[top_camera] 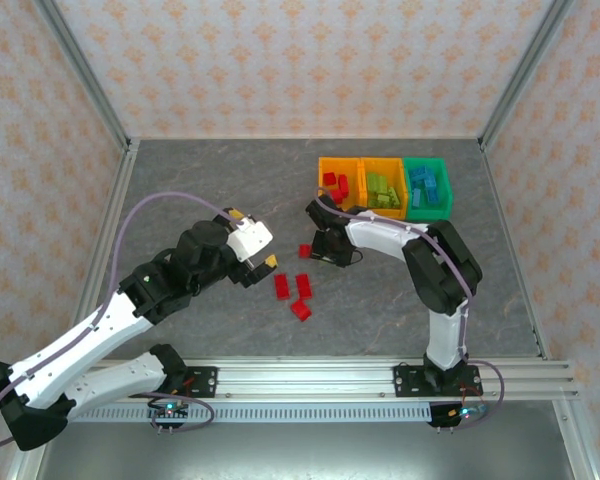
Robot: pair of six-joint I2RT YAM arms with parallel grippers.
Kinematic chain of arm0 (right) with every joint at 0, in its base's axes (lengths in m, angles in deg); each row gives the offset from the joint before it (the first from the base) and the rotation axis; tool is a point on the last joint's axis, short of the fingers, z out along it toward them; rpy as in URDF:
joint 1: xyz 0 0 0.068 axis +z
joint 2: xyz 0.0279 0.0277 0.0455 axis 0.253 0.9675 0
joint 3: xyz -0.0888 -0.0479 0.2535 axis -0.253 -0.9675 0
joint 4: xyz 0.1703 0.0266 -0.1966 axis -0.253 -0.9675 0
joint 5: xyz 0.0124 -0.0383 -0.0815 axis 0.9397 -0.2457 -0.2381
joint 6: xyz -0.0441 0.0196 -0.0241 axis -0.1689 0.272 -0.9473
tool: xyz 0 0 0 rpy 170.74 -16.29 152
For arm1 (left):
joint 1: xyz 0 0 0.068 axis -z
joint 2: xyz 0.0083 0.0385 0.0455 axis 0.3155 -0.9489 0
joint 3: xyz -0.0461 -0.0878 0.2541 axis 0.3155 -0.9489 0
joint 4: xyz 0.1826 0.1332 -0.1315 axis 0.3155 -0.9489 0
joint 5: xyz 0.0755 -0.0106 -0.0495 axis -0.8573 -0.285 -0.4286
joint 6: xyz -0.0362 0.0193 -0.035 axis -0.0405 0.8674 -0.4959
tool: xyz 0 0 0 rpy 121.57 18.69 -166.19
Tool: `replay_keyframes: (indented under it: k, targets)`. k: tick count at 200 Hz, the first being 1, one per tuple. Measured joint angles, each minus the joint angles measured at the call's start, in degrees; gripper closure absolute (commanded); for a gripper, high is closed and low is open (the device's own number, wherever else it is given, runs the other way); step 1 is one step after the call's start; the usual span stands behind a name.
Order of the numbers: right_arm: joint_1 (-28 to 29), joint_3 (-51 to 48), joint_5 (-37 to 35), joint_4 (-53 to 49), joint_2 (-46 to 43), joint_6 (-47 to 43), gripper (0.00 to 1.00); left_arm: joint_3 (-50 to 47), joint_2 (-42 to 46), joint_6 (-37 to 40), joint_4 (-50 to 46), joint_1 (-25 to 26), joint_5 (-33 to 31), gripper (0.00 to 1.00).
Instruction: Sort the legos into containers by color
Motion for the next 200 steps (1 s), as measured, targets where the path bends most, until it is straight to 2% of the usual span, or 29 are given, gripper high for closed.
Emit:
replay_keyframes:
  k: [16, 40, 63, 83, 101, 120, 144, 169, 186, 200]
  targets:
    - [0.0, -0.4, -0.4, 0.1, -0.3, 0.3, 0.64, -0.2, 0.0, 0.1, 0.3, -0.6, 1.7, 0.0]
    - [0.1, -5.4, -1.2, 2.1, -4.5, 1.2, 0.68, -2.0, 0.3, 1.6, 1.2, -1.2, 8.9, 0.0]
    - [0.1, -10.4, -2.7, 1.8, -11.8, 1.8, 0.69, -4.8, 0.8, 5.3, 1.4, -1.4, 17.7, 0.0]
    - [-0.3, -11.8, -4.9, 1.5, -19.7, 1.8, 0.69, -5.8, 0.7, 8.5, 0.9, -1.4, 22.8, 0.0]
    - [-3.4, -11.8, -6.3, 1.9, -26.2, 1.2, 0.7, -5.8, 0.8, 10.1, 1.0, -1.4, 25.4, 0.0]
    - [-11.0, -10.1, -7.0, 2.1, -28.7, -0.7, 0.7, -5.9, 0.8, 11.0, 1.0, -1.4, 26.8, 0.0]
    - [-20.4, -3.1, -7.8, 2.1, -23.0, -4.9, 0.71, -5.9, 0.7, 11.6, 1.0, -1.4, 27.2, 0.0]
    - [-25.0, 9.6, -7.5, 1.3, -11.0, -9.2, 0.68, -5.9, 0.6, 11.6, 0.9, -1.4, 27.1, 0.0]
    - [-26.7, 17.7, -7.0, 1.1, -2.6, -11.0, 0.61, -5.9, 0.5, 11.6, 0.9, -1.4, 26.1, 0.0]
    - [-27.6, 22.1, -6.5, 0.5, 2.3, -11.8, 0.49, -5.9, 0.4, 11.5, 0.9, -1.4, 24.9, 0.0]
